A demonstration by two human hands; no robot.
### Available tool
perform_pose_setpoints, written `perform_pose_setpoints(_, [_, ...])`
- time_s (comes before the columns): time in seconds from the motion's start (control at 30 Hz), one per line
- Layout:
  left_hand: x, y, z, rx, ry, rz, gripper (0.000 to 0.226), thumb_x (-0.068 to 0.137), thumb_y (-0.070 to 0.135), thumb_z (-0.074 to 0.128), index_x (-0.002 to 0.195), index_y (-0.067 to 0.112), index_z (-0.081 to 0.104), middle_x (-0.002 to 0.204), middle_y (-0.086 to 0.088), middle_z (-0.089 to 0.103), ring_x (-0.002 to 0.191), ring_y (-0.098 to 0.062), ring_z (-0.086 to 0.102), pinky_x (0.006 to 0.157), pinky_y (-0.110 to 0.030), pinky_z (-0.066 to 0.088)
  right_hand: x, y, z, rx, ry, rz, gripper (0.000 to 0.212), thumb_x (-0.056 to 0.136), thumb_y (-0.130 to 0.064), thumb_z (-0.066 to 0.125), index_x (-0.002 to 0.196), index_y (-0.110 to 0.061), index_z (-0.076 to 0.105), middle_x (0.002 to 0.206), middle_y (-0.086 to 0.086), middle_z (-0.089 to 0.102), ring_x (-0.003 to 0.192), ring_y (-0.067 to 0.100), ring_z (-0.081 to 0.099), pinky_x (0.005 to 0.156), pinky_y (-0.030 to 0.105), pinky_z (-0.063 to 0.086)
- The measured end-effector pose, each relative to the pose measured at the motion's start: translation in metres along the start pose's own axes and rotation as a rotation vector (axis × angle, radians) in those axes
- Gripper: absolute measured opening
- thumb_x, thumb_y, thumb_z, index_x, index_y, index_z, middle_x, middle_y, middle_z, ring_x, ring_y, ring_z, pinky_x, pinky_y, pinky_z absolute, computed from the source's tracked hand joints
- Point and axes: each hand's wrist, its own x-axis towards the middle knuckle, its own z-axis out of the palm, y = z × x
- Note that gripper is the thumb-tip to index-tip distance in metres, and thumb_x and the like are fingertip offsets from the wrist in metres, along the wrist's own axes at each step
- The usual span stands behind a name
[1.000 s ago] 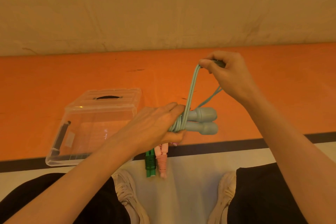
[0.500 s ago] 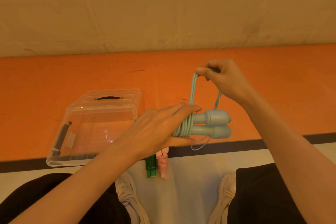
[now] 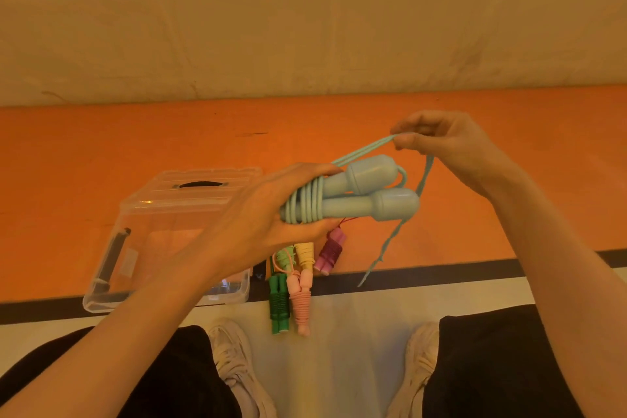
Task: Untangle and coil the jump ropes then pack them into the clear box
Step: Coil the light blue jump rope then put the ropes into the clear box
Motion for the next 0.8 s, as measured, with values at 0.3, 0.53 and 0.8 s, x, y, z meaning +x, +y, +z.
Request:
perform_pose_setpoints(0.3, [0.000,0.019,0.007,-0.162,-0.034,0.040,0.051,0.081,0.033,0.072,0.126,0.033,0.049,0.106,0.018,0.056,0.092,-0.002,0.055,0.076,-0.009,0.040,0.001,0.009,0.009,-0.205,0.087,-0.048,0.006,0.084,-0.008,0.070,0.082,-0.014,0.071,0.062,-0.006,0.068,0.056,0.000,0.056,0.055,0.013,0.042])
perform_pose_setpoints(0.53, [0.008,0.011,0.003,-0.188,0.188,0.014,0.046,0.084,0.035,0.068,0.124,0.028,0.047,0.107,0.006,0.048,0.089,-0.007,0.051,0.075,-0.014,0.039,-0.013,0.006,0.016,-0.202,-0.069,0.030,0.039,0.084,-0.003,0.065,0.057,-0.032,0.068,0.048,-0.017,0.062,0.047,-0.004,0.056,0.059,0.013,0.044])
perform_pose_setpoints(0.8, [0.010,0.003,0.007,-0.117,0.342,-0.136,0.043,0.087,0.045,0.060,0.123,0.028,0.042,0.097,0.017,0.050,0.079,-0.013,0.052,0.064,-0.041,0.048,-0.024,0.017,0.036,-0.200,-0.349,0.208,0.011,0.088,-0.004,0.065,0.084,-0.011,0.071,0.071,0.001,0.074,0.066,0.014,0.068,0.067,0.019,0.052])
